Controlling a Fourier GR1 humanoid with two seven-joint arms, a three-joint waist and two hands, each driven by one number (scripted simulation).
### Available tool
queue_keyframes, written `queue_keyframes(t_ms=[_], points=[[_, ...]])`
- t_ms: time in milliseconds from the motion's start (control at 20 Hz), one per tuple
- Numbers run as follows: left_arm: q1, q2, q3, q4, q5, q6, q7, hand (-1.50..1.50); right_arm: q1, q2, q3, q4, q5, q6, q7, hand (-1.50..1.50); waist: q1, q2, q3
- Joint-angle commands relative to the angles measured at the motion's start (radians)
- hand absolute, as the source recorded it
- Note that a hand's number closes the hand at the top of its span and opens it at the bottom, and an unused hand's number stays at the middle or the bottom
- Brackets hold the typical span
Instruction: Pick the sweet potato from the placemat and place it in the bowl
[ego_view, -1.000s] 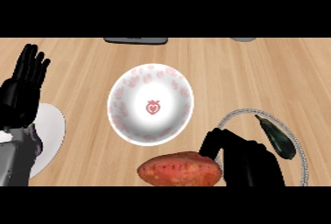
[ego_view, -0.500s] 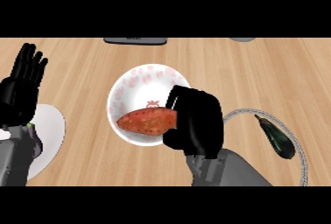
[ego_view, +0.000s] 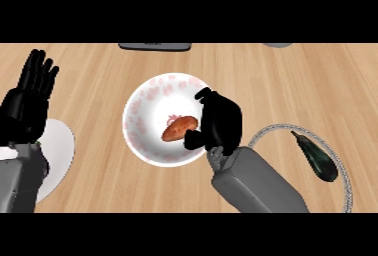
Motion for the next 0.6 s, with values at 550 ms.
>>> queue_keyframes(t_ms=[550], points=[[0.045,0.015,0.025,-0.019,0.012,-0.011,0.002,0.00,-0.013,0.009,-0.098,0.167,0.077,-0.743,-0.097,-1.50,-0.034,-0.011,0.001]])
